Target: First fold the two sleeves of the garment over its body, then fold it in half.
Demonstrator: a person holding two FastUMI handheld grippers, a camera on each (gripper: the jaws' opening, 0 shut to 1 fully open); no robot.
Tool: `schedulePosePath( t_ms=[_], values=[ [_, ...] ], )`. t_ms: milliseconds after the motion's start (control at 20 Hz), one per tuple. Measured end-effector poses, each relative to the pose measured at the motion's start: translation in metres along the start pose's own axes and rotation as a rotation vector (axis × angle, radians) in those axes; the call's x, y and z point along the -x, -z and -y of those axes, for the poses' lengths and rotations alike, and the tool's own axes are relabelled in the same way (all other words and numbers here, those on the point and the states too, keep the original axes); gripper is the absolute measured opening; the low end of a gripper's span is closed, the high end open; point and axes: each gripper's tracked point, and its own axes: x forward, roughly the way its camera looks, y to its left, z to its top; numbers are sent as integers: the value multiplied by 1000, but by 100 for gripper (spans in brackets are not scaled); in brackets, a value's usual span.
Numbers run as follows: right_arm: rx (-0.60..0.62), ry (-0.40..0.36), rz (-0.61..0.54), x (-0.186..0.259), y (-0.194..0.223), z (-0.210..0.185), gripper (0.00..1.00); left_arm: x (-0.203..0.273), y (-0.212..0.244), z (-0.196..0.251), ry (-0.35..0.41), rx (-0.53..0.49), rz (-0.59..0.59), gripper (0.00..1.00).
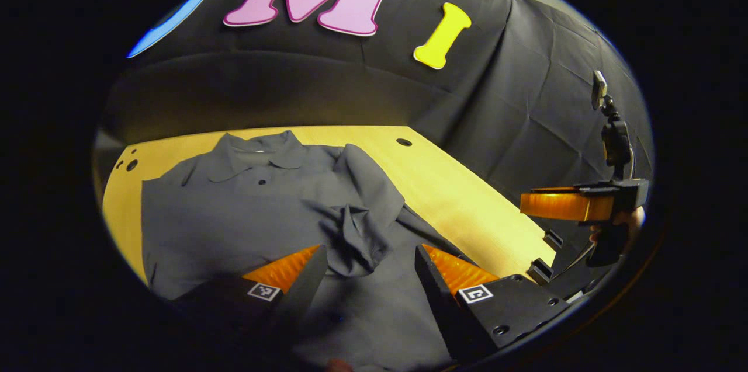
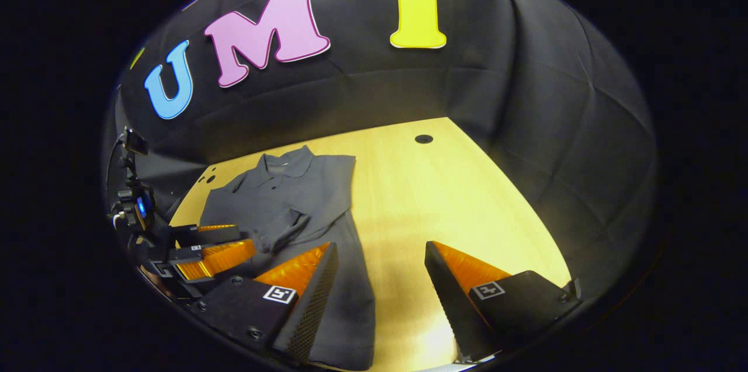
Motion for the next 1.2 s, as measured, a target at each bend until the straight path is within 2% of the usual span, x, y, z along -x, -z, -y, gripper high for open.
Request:
schedulePosePath(
  t_ms=[300, 550, 750, 950, 1200],
  values=[
    [40, -34, -86, 28, 52, -31, 96, 81, 12, -52, -120, 1, 27, 95],
    [52, -28, -163, 38, 94, -37, 97, 141, 62, -99, -236, 37, -54, 95],
    [68, -12, -213, 38, 120, -30, 97, 184, 110, -143, -369, 94, -136, 95],
    [53, -11, -251, 36, 137, -27, 97, 210, 146, -170, -462, 141, -201, 95],
    [78, -25, -315, 31, 164, -30, 97, 218, 181, -191, -524, 142, -288, 95]
  ],
)
